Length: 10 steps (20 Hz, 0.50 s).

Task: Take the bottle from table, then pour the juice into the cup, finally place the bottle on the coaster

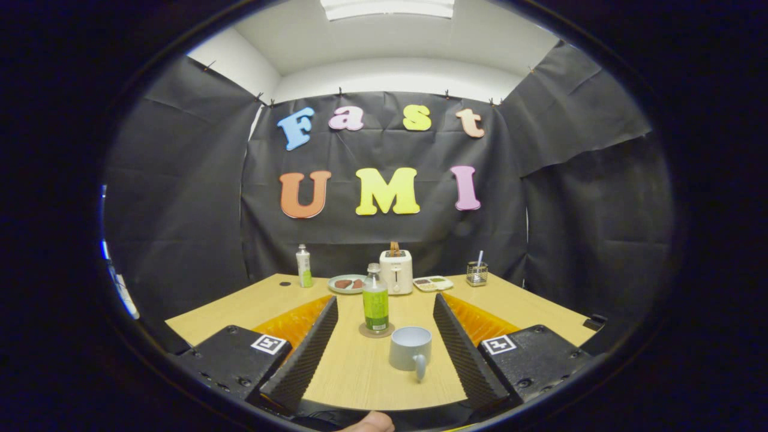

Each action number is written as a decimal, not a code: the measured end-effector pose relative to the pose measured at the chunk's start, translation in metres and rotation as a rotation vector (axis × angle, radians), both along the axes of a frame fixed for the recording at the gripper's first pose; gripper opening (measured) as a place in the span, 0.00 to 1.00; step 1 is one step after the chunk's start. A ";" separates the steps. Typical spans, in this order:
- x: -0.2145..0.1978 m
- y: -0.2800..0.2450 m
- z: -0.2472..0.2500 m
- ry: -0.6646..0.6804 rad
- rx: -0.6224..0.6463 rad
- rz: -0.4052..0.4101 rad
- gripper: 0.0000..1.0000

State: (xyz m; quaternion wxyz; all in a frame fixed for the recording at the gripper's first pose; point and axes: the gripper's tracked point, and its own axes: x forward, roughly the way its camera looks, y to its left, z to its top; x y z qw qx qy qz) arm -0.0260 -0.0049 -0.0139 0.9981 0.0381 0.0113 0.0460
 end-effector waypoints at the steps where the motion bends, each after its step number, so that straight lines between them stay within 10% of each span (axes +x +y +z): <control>1: 0.000 -0.003 -0.001 0.000 0.004 -0.006 1.00; 10: 0.000 -0.022 -0.006 -0.007 -0.012 -0.047 1.00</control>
